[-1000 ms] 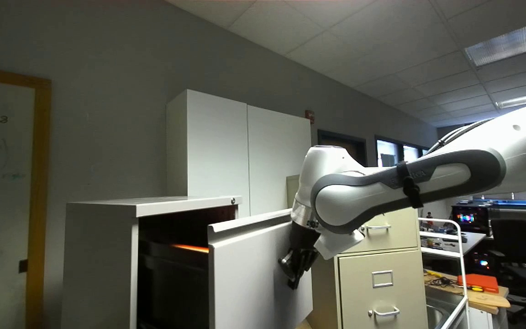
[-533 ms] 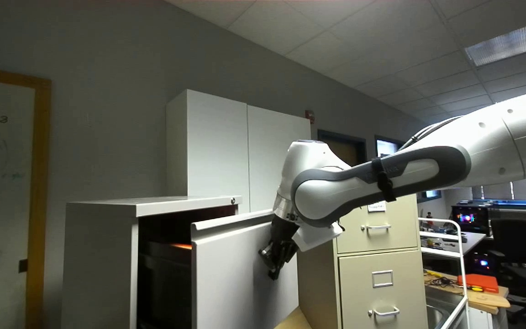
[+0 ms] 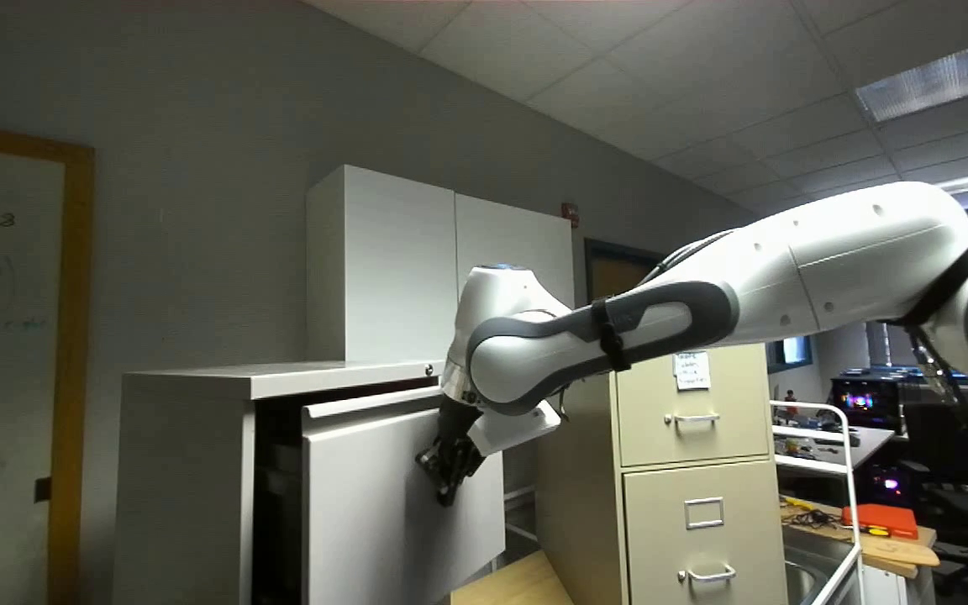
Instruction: Close the top drawer of the filing cabinet on the left
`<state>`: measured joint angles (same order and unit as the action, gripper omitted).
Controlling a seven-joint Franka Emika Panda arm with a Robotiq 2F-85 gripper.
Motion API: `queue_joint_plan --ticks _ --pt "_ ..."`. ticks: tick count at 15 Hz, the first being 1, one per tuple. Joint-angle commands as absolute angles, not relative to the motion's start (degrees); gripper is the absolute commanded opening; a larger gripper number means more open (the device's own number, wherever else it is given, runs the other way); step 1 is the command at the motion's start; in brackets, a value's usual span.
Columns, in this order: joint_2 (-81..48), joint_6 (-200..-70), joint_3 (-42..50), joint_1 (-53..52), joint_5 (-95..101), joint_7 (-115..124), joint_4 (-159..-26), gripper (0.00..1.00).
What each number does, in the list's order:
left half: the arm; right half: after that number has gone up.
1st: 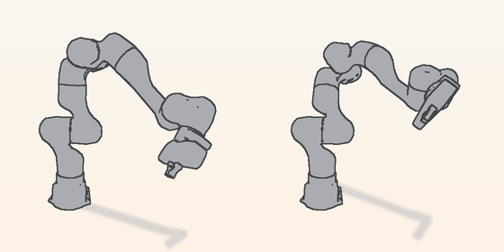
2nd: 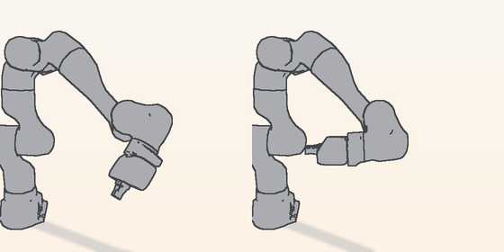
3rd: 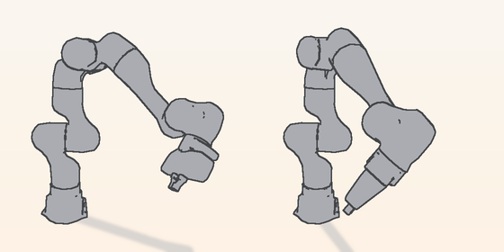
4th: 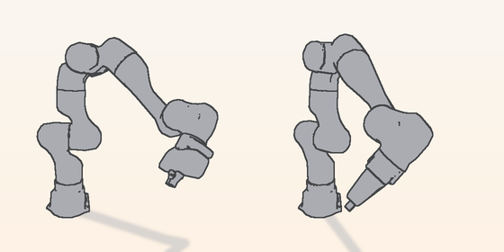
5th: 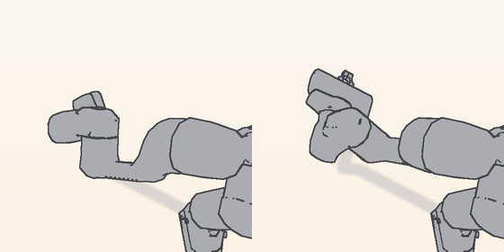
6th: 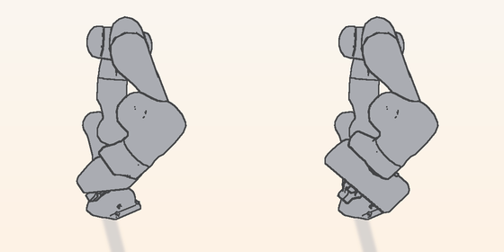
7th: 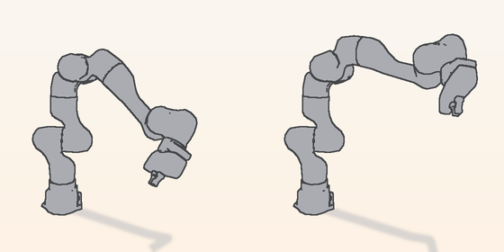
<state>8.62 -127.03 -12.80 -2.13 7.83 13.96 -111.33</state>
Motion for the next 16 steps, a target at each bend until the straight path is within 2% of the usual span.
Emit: queue_joint_plan --ticks 1,16 --pt "-2.9 -126.0 -12.2 -3.6 11.7 17.8 -99.3 0.0" --pt "-22.7 -115.1 -5.4 -9.7 9.9 17.9 -71.9 0.0"
